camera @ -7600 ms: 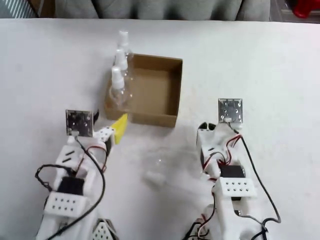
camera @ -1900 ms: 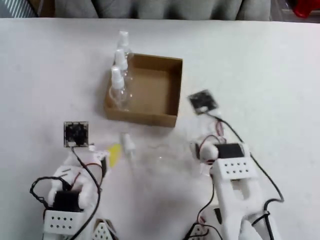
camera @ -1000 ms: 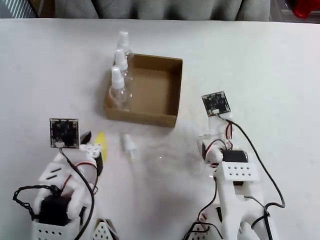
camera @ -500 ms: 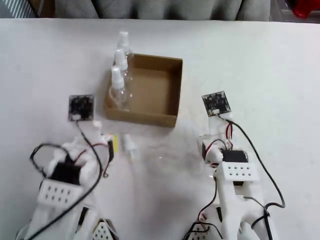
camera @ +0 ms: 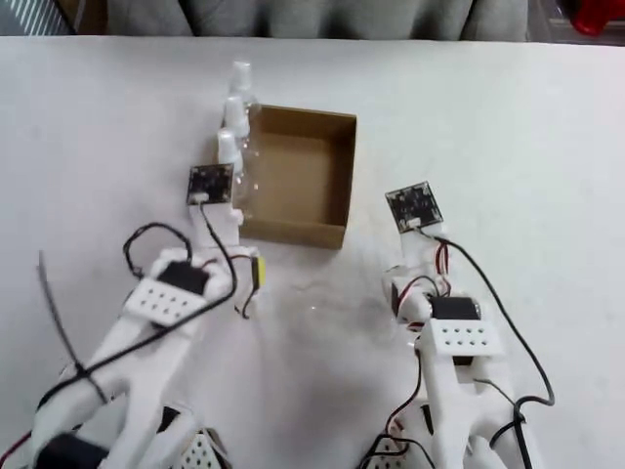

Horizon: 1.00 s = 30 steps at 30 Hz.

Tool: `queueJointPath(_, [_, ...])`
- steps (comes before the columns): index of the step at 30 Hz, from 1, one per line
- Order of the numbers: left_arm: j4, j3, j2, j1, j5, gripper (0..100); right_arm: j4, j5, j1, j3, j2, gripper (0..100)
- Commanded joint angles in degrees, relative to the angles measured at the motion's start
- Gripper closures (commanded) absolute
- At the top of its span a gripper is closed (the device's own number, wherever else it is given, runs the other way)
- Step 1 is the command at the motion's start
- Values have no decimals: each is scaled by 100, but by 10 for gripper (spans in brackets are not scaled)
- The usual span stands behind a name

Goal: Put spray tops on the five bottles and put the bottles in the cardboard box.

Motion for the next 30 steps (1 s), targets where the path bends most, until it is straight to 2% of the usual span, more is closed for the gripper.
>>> queueJointPath(1, [-185, -633, 796, 75, 62, 835, -110, 97, -57, -53, 22, 961])
queueJointPath(4, [-167, -791, 1305, 75, 62, 746, -110, 97, -57, -53, 22, 961])
queueJointPath(7, [-185, -862, 1675, 75, 62, 723, -110, 97, -57, -53, 22, 961])
queueJointPath(21, [-185, -1697, 3037, -215, 413, 860, -110, 97, -57, -53, 22, 961])
queueJointPath(26, [-158, -1723, 3099, -207, 378, 981, -101, 97, -57, -53, 22, 961])
queueJointPath(30, [-132, -1697, 3090, -215, 369, 976, -92, 97, -57, -53, 22, 961])
